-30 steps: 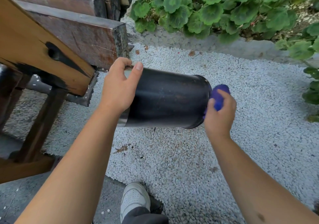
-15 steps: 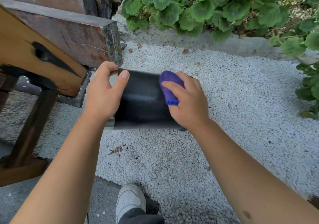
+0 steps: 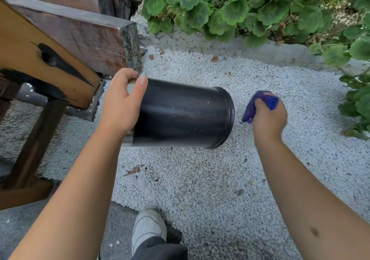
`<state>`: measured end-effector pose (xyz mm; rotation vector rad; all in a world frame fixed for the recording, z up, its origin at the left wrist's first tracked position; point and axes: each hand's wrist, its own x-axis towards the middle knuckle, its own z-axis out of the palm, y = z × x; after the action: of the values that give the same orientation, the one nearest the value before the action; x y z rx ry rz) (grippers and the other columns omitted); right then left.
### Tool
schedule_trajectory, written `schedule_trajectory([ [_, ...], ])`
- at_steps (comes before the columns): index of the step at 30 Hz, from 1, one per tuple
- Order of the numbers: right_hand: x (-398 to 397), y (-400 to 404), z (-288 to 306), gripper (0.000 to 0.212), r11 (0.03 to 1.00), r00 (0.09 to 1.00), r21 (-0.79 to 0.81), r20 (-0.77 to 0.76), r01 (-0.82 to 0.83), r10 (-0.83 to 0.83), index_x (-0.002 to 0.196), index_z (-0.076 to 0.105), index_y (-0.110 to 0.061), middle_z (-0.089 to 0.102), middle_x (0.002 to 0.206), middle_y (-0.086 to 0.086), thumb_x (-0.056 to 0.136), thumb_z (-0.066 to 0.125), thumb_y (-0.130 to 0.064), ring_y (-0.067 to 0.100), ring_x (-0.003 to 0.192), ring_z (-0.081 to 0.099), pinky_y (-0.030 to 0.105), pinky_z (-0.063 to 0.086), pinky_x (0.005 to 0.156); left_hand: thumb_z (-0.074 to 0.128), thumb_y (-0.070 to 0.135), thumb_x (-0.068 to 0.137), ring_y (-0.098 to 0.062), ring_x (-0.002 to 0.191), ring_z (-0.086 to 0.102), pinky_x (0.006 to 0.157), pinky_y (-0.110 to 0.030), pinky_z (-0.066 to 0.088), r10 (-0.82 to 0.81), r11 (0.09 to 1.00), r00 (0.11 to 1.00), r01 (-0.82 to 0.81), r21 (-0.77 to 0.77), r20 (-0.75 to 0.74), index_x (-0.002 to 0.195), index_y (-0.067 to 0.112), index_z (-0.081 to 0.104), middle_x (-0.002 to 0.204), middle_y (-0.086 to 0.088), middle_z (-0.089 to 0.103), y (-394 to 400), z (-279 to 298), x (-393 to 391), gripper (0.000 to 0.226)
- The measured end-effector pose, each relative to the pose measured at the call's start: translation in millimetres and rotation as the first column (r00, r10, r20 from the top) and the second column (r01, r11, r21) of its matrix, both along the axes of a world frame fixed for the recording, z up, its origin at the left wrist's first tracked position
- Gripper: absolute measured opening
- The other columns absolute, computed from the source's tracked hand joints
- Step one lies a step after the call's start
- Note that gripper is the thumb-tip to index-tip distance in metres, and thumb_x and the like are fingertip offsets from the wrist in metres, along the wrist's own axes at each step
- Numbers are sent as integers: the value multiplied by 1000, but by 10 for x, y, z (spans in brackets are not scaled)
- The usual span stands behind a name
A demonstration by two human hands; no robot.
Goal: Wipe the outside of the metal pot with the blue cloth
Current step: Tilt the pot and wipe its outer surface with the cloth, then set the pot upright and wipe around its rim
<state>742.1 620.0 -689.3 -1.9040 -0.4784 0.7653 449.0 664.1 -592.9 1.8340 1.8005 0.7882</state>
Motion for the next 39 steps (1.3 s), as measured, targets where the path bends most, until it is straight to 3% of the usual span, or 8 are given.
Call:
schedule_trajectory([
  [5,-565,-175,9,34,905,745,2,568,-425,349,114,60,-35,44,132,1,82,62,-24,16,108,44,24,37,91,38,55,94,-7,97,48,76,-9,32,6,999,999,-4,-38,35,110,18,56,106,7,55,100,74,198,43],
  [8,-686,-340,-114,34,951,805,17,536,-310,253,117,61,-25,41,139,12,86,65,-14,31,114,40,36,41,92,31,48,99,6,98,47,85,-9,33,-53,999,996,53,-1,77,107,19,53,107,12,53,57,152,308,37],
  [11,-860,-442,-98,33,977,887,48,431,-208,167,116,62,-22,40,140,16,84,67,-11,35,119,38,36,41,95,22,51,99,-1,140,28,110,-14,15,-98,990,986,110,-86,136,143,15,42,153,5,35,-33,140,353,61],
  [17,-1322,-641,295,36,846,830,267,467,-461,305,114,62,-17,46,125,15,80,70,-23,26,113,47,21,31,102,29,52,93,-3,147,8,115,-19,8,-31,978,978,72,-194,207,156,15,5,164,1,7,-80,107,351,77],
  [21,-1134,-341,619,48,851,953,428,131,-304,274,128,49,-26,53,119,-6,82,63,-25,3,95,62,24,51,82,51,36,86,26,119,36,101,-3,27,81,987,935,-28,-156,346,147,23,30,139,29,41,-303,74,400,66],
  [24,-893,-122,678,51,900,962,415,-160,-136,219,128,40,-35,55,101,-15,84,65,-23,-1,63,65,18,49,45,60,33,80,7,93,62,85,-21,48,131,983,952,-88,-162,278,111,28,57,102,18,67,-404,69,337,31],
  [33,-538,-42,312,45,953,916,301,-393,42,84,116,55,-23,63,103,-6,74,67,-29,-2,79,64,19,49,73,65,10,75,-20,100,70,96,-46,51,-9,904,909,186,-386,417,125,27,58,105,-1,75,-439,283,225,53],
  [39,-519,3,327,39,942,893,330,-439,54,103,112,56,-28,64,104,-5,75,69,-28,0,82,67,18,50,71,68,6,81,-26,79,68,78,-45,56,-317,841,938,347,-416,142,98,23,68,87,-2,75,-396,412,421,23],
])
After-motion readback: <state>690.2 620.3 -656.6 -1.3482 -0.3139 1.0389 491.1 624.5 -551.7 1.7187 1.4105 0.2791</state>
